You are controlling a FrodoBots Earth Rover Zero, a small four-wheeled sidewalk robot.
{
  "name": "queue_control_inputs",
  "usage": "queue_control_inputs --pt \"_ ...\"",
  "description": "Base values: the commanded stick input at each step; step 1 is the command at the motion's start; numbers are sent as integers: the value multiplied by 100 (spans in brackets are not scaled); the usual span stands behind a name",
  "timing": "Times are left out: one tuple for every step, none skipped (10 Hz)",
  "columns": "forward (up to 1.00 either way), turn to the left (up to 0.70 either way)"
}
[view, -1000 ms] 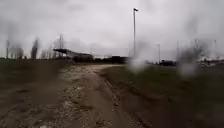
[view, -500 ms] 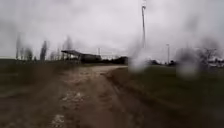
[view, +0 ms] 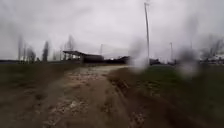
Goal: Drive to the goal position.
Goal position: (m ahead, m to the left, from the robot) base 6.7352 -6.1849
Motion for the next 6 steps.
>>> queue_control_inputs --pt "100 0" --pt "100 0" --pt "100 0" --pt "100 0" --pt "100 0" --pt "100 0"
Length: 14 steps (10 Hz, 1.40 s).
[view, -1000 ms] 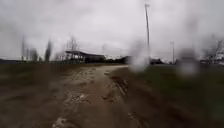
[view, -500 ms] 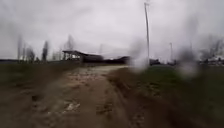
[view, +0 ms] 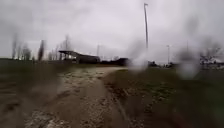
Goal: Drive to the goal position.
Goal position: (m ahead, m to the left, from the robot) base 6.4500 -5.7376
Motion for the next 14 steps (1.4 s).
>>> queue_control_inputs --pt "100 0" --pt "100 0" --pt "100 0" --pt "100 0" --pt "100 0" --pt "100 40" --pt "100 40" --pt "100 40" --pt "100 40" --pt "100 40" --pt "100 40" --pt "100 40" --pt "100 40" --pt "100 31"
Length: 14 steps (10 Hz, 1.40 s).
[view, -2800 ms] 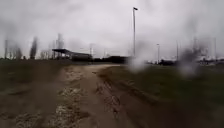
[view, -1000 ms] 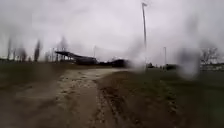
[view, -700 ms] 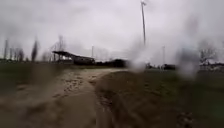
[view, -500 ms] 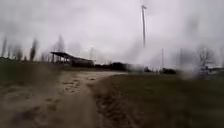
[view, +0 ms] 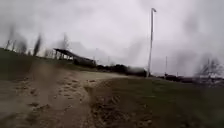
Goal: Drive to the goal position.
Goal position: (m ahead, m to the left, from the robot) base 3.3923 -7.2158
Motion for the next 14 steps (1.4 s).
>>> queue_control_inputs --pt "100 13" --pt "100 0" --pt "100 0" --pt "100 0" --pt "100 0" --pt "100 0" --pt "100 0" --pt "100 0" --pt "100 -19" --pt "100 -35" --pt "100 -40" --pt "100 -40" --pt "100 -28" --pt "100 -8"
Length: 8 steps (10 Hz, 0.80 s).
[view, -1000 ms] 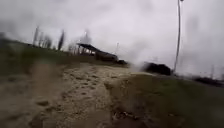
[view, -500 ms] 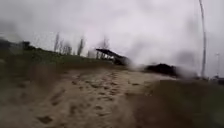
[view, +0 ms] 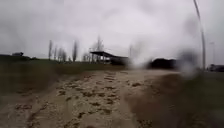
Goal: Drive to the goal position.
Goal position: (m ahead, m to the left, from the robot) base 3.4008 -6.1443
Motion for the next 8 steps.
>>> queue_control_inputs --pt "100 0" --pt "100 0" --pt "100 0" --pt "100 0" --pt "100 0" --pt "100 0" --pt "100 0" --pt "100 0"
